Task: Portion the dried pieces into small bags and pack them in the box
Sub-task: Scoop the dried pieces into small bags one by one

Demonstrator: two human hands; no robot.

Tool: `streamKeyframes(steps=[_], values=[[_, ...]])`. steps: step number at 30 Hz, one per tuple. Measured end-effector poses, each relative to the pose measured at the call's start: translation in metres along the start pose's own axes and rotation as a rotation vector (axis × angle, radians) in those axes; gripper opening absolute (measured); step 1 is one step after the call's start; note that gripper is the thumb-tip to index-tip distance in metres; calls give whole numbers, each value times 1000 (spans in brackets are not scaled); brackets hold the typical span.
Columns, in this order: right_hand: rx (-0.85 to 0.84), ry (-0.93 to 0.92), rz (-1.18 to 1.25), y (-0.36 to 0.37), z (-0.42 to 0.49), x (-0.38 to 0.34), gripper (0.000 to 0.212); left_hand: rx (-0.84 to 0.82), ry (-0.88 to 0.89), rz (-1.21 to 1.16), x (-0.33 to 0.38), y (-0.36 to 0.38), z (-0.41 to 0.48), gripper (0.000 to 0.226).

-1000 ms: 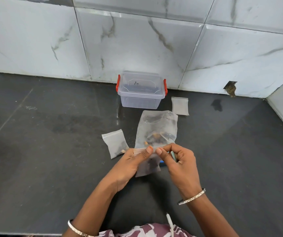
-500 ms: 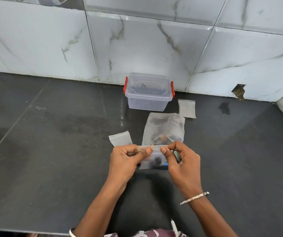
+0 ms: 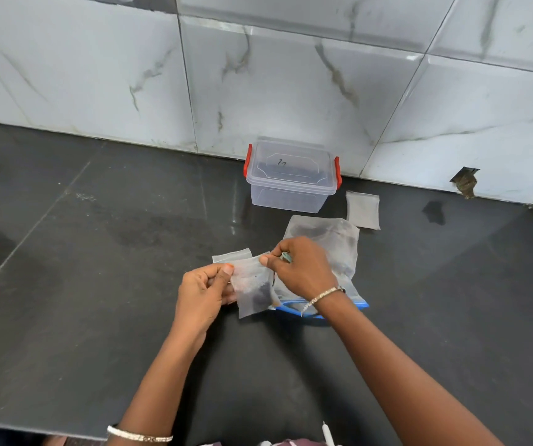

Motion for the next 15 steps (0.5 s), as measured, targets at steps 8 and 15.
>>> streamKeyframes(steps=[8,15], values=[[-64,36,-69,26,43,-9,20,203,108,188,11,-24,29,12],[-69,38,-33,29,42,3,19,244,151,335,12,-30,38,11]])
Point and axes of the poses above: each hand's wrist, its own z-axis towards the middle knuckle, its own y-axis out of the palm, x = y × z, the point moved 10 cm from there along z, towards the middle knuckle, and after that the axes turned 5 degrees about x, right-handed, at the moved point
